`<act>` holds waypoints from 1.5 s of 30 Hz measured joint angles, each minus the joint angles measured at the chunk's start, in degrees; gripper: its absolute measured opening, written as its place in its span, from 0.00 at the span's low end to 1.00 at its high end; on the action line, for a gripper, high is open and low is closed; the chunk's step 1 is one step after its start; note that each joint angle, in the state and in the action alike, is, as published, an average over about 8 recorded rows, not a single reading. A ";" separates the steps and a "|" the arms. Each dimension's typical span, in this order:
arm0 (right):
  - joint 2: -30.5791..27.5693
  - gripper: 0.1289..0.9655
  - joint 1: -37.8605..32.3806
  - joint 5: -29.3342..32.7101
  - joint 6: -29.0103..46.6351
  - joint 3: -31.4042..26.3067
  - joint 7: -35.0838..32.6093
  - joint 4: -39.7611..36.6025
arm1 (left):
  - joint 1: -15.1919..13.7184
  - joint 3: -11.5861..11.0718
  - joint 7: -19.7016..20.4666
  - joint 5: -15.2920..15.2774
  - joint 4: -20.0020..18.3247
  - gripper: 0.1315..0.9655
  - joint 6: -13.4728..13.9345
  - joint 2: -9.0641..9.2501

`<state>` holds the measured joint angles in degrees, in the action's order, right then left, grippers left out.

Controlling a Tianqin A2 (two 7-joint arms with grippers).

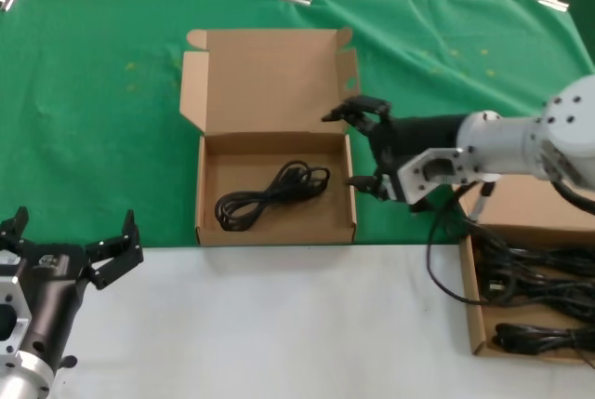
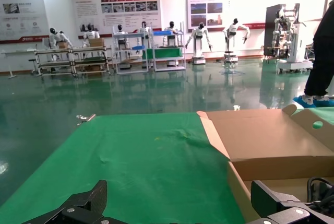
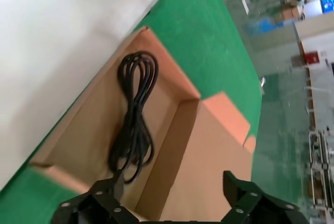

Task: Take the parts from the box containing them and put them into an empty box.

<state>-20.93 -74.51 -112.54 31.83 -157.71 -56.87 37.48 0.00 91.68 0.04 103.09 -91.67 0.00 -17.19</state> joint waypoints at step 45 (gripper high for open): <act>1.10 1.00 38.90 5.08 -16.79 34.29 30.19 29.20 | 0.00 0.00 -0.02 0.02 0.00 1.00 0.00 0.00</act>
<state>-19.84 -35.61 -107.46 15.05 -123.43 -26.68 66.68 0.00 91.68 0.02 103.11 -91.67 0.00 -17.19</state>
